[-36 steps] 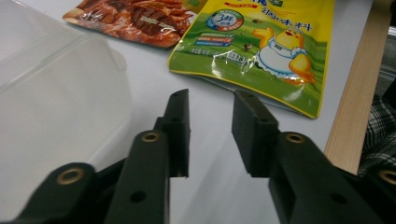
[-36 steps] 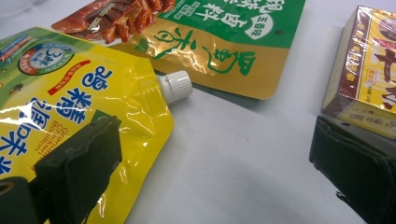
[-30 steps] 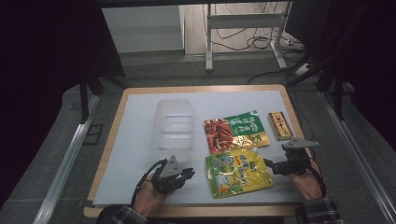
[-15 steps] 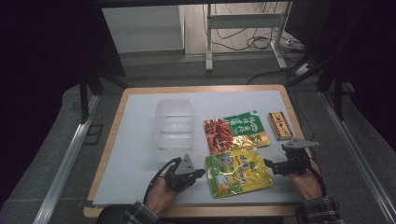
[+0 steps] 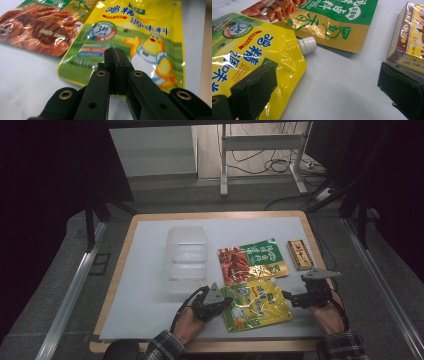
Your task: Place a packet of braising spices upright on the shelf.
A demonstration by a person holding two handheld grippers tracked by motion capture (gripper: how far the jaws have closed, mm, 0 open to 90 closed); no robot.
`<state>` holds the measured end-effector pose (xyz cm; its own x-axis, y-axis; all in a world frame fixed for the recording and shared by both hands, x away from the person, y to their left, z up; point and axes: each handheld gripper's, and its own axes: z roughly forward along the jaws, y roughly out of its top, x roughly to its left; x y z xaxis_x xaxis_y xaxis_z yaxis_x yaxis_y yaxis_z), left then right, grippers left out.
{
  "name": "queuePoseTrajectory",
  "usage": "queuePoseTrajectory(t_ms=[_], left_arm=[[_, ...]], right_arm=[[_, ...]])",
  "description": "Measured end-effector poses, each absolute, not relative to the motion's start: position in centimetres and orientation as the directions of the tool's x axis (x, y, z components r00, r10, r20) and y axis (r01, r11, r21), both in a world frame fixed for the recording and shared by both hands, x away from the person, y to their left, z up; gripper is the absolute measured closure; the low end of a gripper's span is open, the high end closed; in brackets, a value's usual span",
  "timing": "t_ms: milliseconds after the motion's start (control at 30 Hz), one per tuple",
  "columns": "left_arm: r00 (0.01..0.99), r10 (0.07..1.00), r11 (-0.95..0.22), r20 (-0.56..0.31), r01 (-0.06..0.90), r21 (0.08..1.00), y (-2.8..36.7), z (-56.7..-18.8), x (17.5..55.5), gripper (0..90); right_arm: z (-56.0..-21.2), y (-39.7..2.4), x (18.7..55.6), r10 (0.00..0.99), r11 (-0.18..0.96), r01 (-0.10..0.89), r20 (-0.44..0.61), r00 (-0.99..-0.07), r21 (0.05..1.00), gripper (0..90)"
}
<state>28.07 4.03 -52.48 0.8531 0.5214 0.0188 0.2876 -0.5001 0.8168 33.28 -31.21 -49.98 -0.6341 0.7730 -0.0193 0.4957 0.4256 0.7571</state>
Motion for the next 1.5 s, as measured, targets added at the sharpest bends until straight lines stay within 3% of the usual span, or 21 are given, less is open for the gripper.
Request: queuePoseTrajectory(t_ms=[267,600,1500], left_arm=[[0.861,0.508,-0.510,-0.007,0.307,0.804,3.3,-53.3,29.0,90.0],[0.865,0.501,-0.560,0.022,0.305,0.770,3.5,-53.7,28.4,90.0],[0.855,0.518,-0.584,0.001,0.353,0.731,4.5,-53.9,27.8,90.0]], right_arm=[[-50.0,-31.2,33.3,0.772,0.427,0.500,-0.015,-0.636,0.753,2.3],[-49.7,-30.9,32.9,0.762,0.423,0.505,0.007,-0.648,0.752,2.5],[-51.0,-28.4,32.4,0.668,0.440,0.588,0.191,-0.720,0.678,4.4]])
